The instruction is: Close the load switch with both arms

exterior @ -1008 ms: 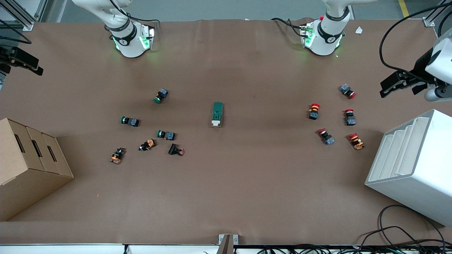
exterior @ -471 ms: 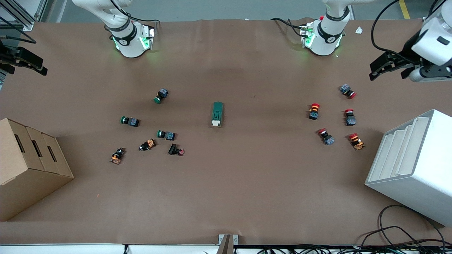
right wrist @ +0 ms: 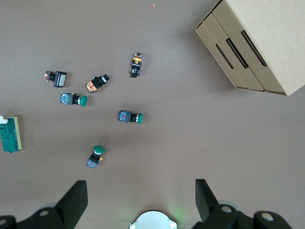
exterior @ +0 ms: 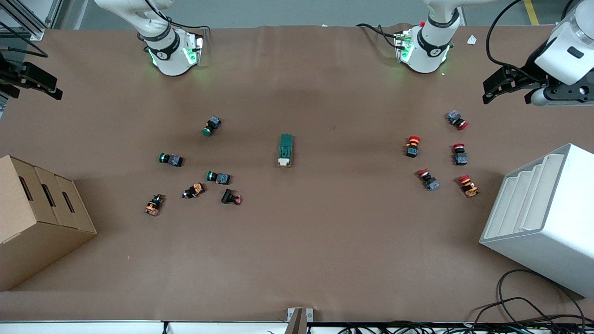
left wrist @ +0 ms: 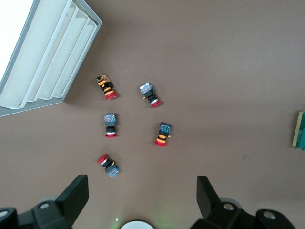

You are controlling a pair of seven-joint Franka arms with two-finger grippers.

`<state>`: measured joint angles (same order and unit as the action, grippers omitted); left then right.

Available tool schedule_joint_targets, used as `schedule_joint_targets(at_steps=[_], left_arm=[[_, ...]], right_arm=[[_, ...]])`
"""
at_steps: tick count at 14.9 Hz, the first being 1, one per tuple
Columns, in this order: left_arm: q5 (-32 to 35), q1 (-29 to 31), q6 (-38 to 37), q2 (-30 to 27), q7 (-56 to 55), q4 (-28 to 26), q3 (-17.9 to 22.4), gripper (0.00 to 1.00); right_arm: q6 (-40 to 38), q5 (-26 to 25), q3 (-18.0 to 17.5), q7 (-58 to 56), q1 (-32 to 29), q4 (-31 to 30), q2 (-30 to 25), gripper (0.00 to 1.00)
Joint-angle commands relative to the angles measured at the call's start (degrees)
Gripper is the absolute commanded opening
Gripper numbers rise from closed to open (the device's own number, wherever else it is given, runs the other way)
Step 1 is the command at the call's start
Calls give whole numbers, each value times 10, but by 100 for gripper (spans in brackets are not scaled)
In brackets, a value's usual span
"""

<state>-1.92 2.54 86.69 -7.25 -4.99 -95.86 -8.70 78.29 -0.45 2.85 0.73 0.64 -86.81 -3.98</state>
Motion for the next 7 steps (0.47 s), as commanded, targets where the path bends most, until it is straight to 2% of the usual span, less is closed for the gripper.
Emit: schedule_joint_targets(at_steps=[1,7], left_arm=[[1,7,-17,-5,29,6,14,100],[1,5,-17,-2,16,14,12,100]], right_arm=[[18,7,2,8,2,-17,-16,100],[17,17,3,9,2,-17,-16,100]])
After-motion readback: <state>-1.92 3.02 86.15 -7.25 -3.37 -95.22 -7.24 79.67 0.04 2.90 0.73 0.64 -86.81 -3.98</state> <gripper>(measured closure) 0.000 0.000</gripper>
